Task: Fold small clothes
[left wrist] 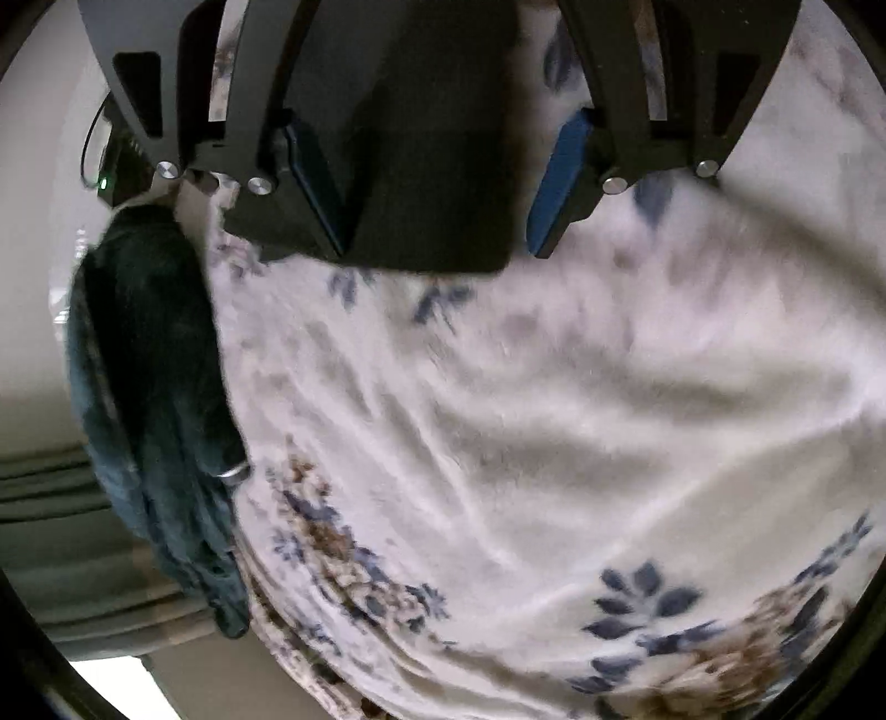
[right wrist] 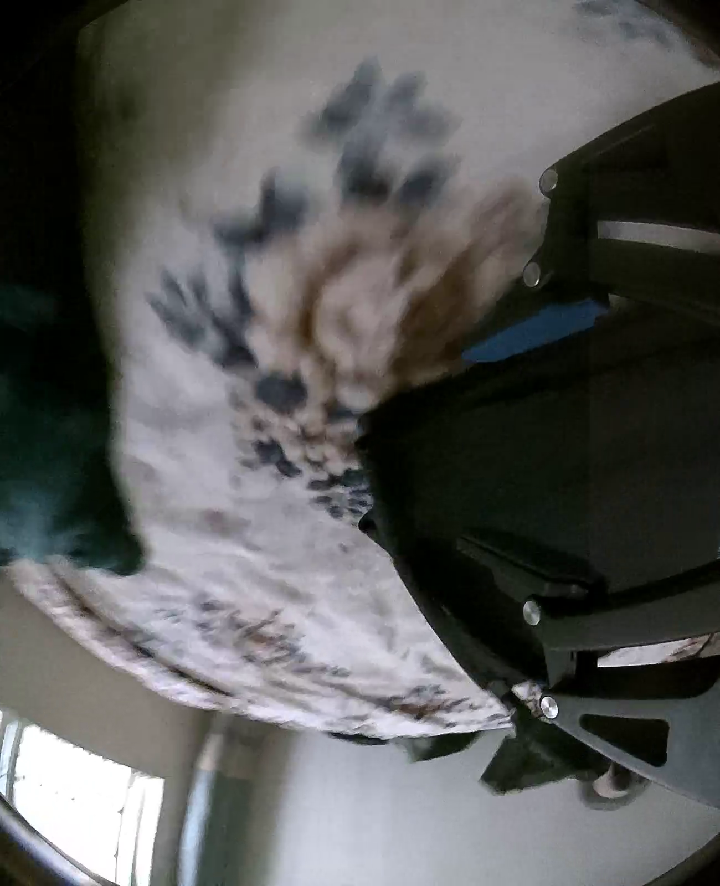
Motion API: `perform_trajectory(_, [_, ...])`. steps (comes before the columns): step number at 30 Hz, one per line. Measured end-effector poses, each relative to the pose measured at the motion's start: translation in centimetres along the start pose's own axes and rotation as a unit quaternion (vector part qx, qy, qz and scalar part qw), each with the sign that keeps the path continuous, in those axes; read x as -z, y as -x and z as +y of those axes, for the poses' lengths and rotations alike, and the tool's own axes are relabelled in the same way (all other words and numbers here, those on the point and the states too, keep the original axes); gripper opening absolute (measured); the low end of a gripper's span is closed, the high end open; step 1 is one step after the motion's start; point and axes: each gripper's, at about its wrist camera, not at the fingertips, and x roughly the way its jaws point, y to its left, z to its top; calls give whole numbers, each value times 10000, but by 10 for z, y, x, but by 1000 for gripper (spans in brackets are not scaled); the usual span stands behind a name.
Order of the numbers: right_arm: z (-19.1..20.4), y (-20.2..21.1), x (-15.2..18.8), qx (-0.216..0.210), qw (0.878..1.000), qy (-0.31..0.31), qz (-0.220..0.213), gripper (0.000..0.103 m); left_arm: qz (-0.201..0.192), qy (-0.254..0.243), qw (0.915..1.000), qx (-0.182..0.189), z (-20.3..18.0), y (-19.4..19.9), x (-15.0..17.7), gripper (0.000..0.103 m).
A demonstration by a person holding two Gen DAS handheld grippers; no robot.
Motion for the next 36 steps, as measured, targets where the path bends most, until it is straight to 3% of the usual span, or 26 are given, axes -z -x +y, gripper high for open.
perform_trajectory(2, [3,-27,-15,-36,9997,93,213,65,-66,-38,10000,48,0,-4,-5,64])
perform_trajectory(3, [7,-37,-22,33,9995,135,279,58,-124,-84,9999,20,0,-3,-5,62])
perform_trajectory(4, [13,-38,-25,106,9997,217,82,45,-224,-187,9996,53,-1,-2,-4,42])
perform_trajectory(5, [17,-36,-26,179,9993,309,-91,8,-241,-282,9993,44,-2,-2,-4,33])
perform_trajectory(9, [30,-21,-28,257,9977,356,-516,9,-251,-383,9990,3,-2,-3,-5,29])
perform_trajectory(13, [43,-31,-40,617,9950,528,-573,8,-218,-240,9994,-101,5,-11,-9,30])
perform_trajectory(15, [44,-42,-42,886,9932,660,-357,8,-178,-127,9997,-95,11,-13,-10,33])
perform_trajectory(17, [41,-47,-46,874,9939,660,-121,12,-74,161,9998,121,17,-10,-10,35])
perform_trajectory(18, [36,-44,-46,747,9958,535,-3,25,-49,259,9994,216,19,-3,-8,45])
perform_trajectory(19, [30,-35,-44,540,9978,383,100,40,-59,259,9994,226,19,3,-7,61])
perform_trajectory(21, [19,-16,-37,128,9992,348,166,52,-187,211,9991,308,22,25,7,77])
perform_trajectory(24, [-8,5,-15,-186,9977,409,514,62,-125,317,9979,554,33,39,34,79])
perform_trajectory(27, [-33,-11,7,-302,9927,348,1118,62,316,524,9943,877,45,27,72,79])
perform_trajectory(29, [-48,-31,19,-601,9866,237,1499,62,547,564,9910,1080,46,12,94,79])
perform_trajectory(34, [-54,-66,37,-1882,9649,-364,1793,64,467,487,9913,1127,32,-6,102,78])
perform_trajectory(36, [-41,-78,45,-1851,9646,-159,1871,64,334,367,9923,1138,23,-6,98,74])
